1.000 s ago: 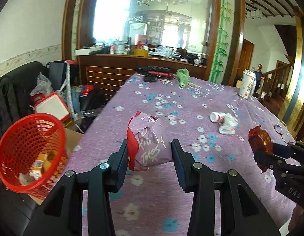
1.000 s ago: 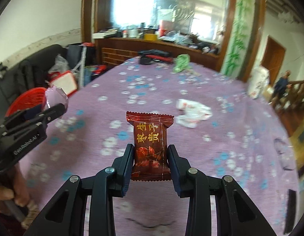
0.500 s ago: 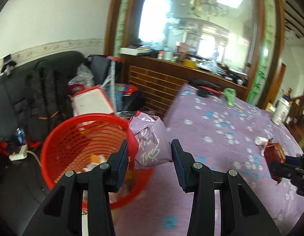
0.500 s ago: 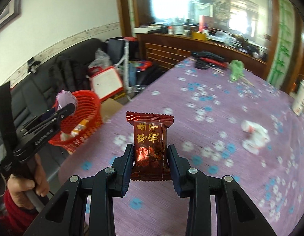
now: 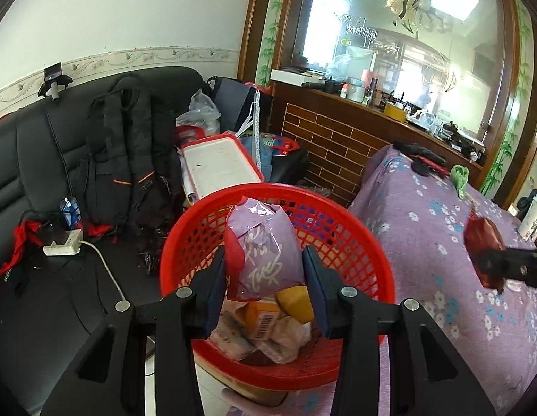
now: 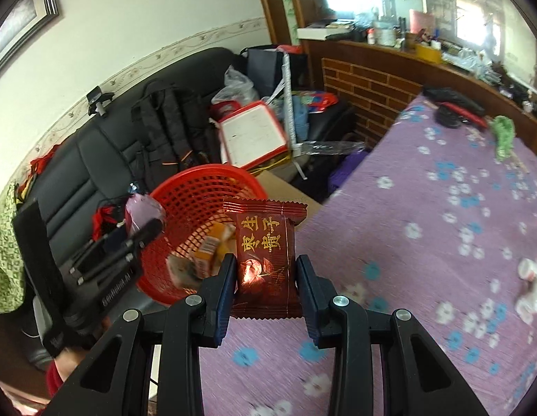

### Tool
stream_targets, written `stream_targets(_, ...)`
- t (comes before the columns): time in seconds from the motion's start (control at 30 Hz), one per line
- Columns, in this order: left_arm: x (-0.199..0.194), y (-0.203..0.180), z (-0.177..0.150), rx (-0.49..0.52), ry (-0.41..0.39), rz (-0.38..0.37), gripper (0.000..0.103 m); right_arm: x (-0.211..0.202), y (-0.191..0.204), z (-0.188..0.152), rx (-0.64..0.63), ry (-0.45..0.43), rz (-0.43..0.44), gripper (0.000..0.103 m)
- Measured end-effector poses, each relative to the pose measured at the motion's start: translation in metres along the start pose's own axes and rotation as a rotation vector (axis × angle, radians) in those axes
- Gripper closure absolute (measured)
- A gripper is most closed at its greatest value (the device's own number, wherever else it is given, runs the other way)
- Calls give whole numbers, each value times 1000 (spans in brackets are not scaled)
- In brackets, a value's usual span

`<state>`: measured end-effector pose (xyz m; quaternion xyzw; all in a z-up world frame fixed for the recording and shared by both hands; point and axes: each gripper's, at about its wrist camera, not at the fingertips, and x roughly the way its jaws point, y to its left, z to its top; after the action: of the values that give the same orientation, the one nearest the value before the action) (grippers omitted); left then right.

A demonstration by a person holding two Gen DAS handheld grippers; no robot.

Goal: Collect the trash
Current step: 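Carry the pink wrapper and red snack packet to the basket and release, then move both open tools back over the white bottle and plastic bag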

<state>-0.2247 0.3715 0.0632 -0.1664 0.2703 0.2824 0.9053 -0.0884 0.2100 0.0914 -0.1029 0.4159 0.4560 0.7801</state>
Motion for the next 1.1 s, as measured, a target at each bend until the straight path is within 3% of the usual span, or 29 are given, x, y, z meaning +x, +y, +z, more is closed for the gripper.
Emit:
stream_targets(0.37,4,3,1,17,7,9,61,38,28,31,-1,6,74,63)
stream_targets(0.4,4,3,1,17,7,6,60,40,28,33,1,3,68,59)
stream_targets(0.47,3,4,2,4,5,13,40,41,25,35,19,-6,63,53)
stream_targets(0.57,0,4,4,0,-12,12,38,29,12,31,39,-28,66,53)
stream_targets(0.67,-3,1,4,-1,-19,1,38,9,-8,23,70,-65,52,53)
stream_targets(0.8,-10,-19,1,28,-28,-27,38,-18,-36,2,110,-100,-15,44)
stream_targets(1.1,-21,-107,-20,195,-18,-133,35,-60,-99,-52,225,-119,-111,42)
